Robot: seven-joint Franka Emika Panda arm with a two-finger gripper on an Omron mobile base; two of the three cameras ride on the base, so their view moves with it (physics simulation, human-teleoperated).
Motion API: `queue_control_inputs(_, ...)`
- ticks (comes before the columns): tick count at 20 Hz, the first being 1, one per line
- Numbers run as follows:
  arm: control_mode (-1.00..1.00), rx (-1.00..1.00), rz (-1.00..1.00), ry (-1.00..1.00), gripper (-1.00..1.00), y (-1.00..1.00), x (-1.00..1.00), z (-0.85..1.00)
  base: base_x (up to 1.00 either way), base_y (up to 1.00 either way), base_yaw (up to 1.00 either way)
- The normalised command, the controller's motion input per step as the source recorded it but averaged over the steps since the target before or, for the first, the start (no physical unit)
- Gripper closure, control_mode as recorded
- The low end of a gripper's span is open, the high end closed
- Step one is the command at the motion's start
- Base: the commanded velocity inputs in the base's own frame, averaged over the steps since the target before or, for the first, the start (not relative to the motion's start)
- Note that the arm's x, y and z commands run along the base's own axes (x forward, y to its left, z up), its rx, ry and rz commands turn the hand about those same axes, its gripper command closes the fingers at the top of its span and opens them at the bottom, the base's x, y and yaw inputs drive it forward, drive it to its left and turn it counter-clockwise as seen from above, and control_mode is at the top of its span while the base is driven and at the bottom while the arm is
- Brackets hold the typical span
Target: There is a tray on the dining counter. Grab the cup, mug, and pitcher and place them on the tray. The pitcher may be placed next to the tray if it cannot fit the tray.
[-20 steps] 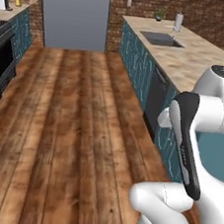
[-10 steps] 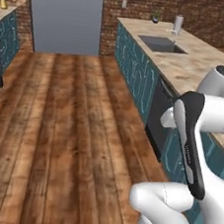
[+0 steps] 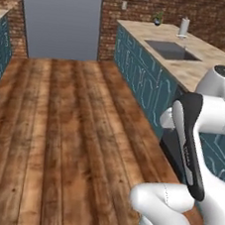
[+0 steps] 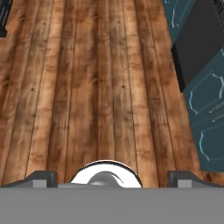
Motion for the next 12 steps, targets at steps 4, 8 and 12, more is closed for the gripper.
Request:
queue_control_inputs(4, 1.0, 0.0, 0.0, 0.0, -1.0, 0.0, 0.0, 0.0, 0.96, 0.14, -0.11)
queue_control_inputs(8, 1.0, 0.0, 0.0, 0.0, -1.0, 0.0, 0.0, 0.0, 1.0, 0.13, -0.06)
queue_control_inputs(12, 1.0, 0.0, 0.0, 0.0, -1.0, 0.0, 0.0, 0.0, 1.0, 0.13, 0.0)
